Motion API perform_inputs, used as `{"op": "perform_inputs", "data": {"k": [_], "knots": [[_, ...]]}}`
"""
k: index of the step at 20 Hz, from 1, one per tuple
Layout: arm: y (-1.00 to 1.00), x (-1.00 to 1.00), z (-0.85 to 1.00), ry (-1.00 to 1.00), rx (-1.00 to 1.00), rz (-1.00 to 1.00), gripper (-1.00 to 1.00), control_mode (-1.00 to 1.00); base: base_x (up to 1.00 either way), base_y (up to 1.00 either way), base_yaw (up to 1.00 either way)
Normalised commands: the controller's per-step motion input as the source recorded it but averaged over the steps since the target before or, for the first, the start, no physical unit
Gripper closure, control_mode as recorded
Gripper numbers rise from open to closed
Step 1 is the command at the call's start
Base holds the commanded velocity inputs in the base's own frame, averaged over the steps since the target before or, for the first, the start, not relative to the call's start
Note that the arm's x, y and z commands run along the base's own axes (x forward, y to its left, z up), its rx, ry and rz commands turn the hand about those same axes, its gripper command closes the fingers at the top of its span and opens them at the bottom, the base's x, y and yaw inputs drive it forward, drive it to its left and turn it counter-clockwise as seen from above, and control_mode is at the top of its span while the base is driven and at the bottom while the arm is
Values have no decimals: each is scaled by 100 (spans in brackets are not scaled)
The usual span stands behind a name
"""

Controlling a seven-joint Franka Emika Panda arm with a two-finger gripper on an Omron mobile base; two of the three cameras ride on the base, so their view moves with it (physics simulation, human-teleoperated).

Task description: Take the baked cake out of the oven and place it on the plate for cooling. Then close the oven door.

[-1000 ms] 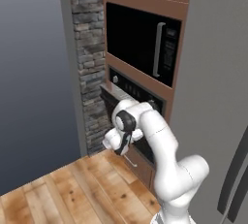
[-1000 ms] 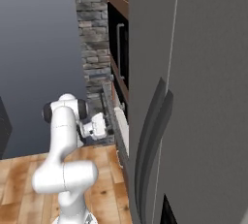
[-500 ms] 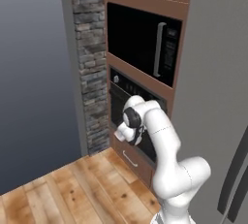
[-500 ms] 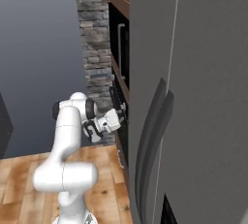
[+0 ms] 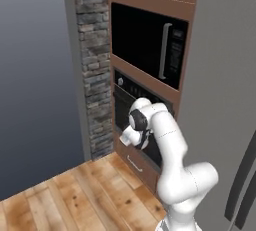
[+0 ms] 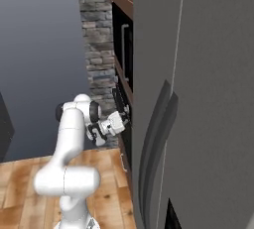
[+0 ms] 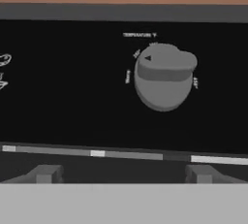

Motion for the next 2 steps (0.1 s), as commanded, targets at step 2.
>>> {"op": "perform_inputs", "data": {"k": [2], "knots": [[0,41,-24,17,0,-7,-100,-100,0,0,0]]}}
